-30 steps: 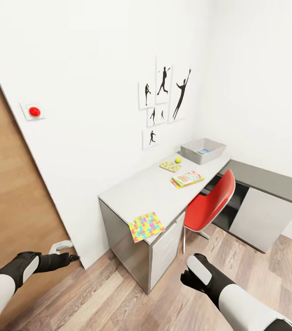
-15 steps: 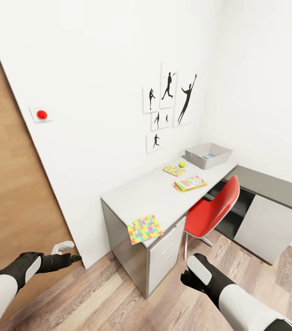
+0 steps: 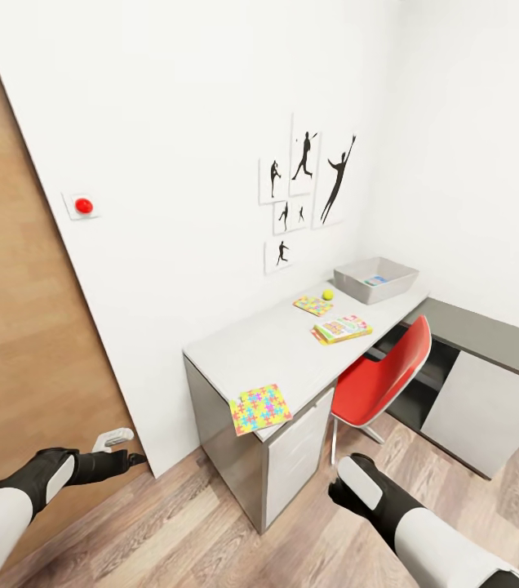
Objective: Put all the toys in the child's room - the three board games (two on the bed and one on the table), the two jigsaw puzzles on the table, and the tennis ball on the table - inside the toy box on the table in the child's room.
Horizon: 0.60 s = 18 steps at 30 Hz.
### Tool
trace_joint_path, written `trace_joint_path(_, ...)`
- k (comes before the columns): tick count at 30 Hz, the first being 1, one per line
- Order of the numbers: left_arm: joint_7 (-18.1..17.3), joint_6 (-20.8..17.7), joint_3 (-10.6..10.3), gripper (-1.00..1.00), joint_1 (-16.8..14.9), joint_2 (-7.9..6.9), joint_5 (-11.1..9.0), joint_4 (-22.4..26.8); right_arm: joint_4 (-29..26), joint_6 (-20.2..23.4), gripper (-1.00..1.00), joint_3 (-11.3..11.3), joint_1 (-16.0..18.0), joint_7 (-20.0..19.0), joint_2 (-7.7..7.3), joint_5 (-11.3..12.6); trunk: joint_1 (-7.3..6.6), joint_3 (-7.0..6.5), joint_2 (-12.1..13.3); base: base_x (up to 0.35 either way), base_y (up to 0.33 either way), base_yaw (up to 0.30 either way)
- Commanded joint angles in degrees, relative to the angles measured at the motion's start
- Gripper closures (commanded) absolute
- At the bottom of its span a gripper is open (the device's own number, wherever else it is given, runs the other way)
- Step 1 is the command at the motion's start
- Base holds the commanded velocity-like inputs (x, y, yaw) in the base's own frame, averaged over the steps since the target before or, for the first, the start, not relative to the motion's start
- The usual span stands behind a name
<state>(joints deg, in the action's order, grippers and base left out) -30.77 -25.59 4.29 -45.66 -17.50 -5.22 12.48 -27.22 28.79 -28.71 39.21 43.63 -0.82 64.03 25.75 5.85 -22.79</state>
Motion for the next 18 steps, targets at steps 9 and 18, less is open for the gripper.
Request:
trace_joint_path(9, -0.2, -0.6, 0.4, -1.00, 0.0, -0.03, -0.3, 0.1, -0.2, 0.0, -1.00, -0.5, 0.0, 0.3, -0.12, 0.3, 0.04, 0.13, -0.1, 0.000, 0.000, 0.001)
trace_joint_path(18, -0.4, -0.6, 0.3, -1.00, 0.0, -0.07, -0.3, 0.1, -0.2, 0.0, -1.00, -0.4, 0.0, 0.3, -0.14, 0.3, 0.92, 0.84, -1.7, 0.000, 0.000, 0.000)
